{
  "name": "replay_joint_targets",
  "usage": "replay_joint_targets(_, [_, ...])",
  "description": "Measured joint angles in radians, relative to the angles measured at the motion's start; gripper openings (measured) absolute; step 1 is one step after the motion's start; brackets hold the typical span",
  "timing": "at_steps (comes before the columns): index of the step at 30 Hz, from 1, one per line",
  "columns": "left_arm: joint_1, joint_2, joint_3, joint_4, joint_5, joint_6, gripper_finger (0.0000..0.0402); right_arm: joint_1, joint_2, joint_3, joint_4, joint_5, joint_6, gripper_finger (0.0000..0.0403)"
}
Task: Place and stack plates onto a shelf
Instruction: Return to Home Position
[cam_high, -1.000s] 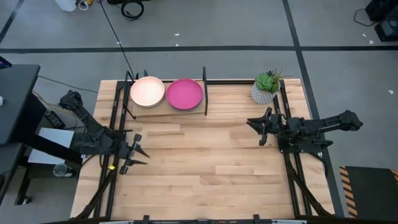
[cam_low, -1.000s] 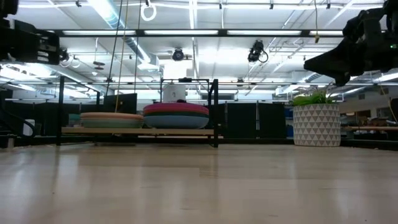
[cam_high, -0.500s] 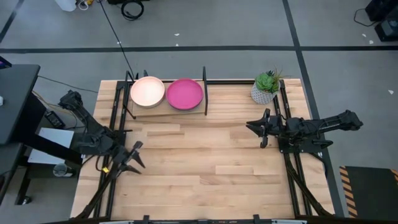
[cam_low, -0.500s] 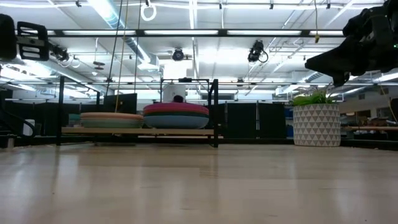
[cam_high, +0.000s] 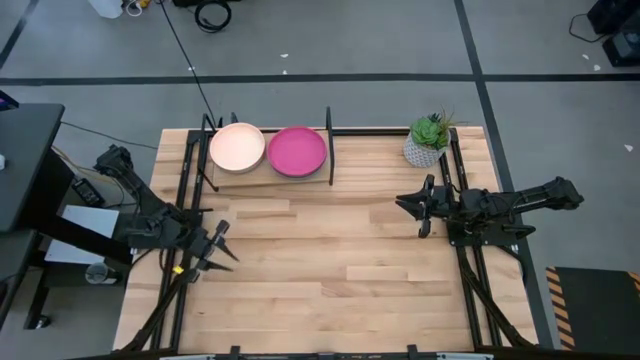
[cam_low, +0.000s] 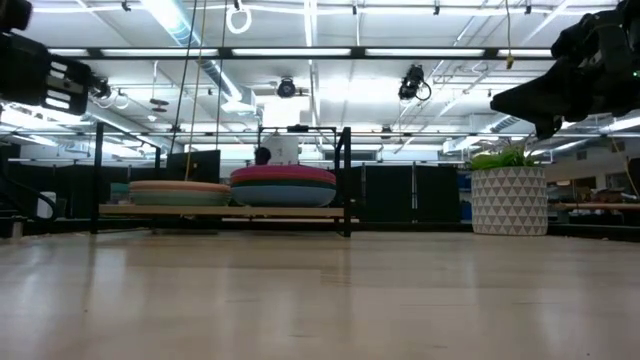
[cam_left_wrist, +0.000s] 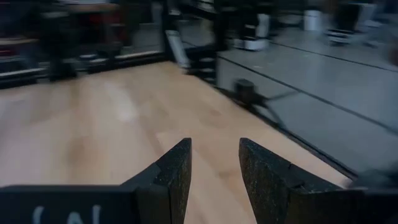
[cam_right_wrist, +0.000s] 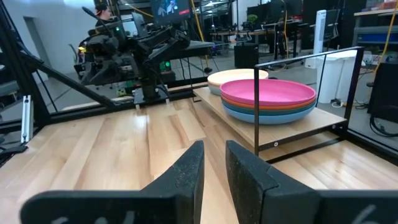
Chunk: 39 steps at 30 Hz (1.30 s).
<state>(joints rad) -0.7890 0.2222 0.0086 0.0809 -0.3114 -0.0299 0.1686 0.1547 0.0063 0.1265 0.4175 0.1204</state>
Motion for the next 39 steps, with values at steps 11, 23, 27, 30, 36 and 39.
replay_joint_targets(11, [0.001, 0.0, 0.0, 0.014, -0.188, -0.03, 0.0142, 0.0, 0.0, 0.0, 0.0, 0.0, 0.0, 0.0072])
replay_joint_targets(23, [0.001, 0.0, 0.0, 0.014, -0.189, -0.029, 0.0142, 0.0, 0.0, 0.0, 0.0, 0.0, 0.0, 0.0072])
replay_joint_targets(27, [0.001, 0.0, 0.0, 0.013, -0.189, -0.029, 0.0142, 0.0, 0.0, 0.0, 0.0, 0.0, 0.0, 0.0072])
replay_joint_targets(30, [0.001, 0.0, 0.0, 0.013, -0.189, -0.029, 0.0142, 0.0, 0.0, 0.0, 0.0, 0.0, 0.0, 0.0072])
replay_joint_targets(36, [0.001, 0.0, 0.0, 0.013, -0.189, -0.028, 0.0142, 0.0, 0.0, 0.0, 0.0, 0.0, 0.0, 0.0072])
replay_joint_targets(39, [0.001, 0.0, 0.0, 0.013, -0.189, -0.027, 0.0142, 0.0, 0.0, 0.0, 0.0, 0.0, 0.0, 0.0072])
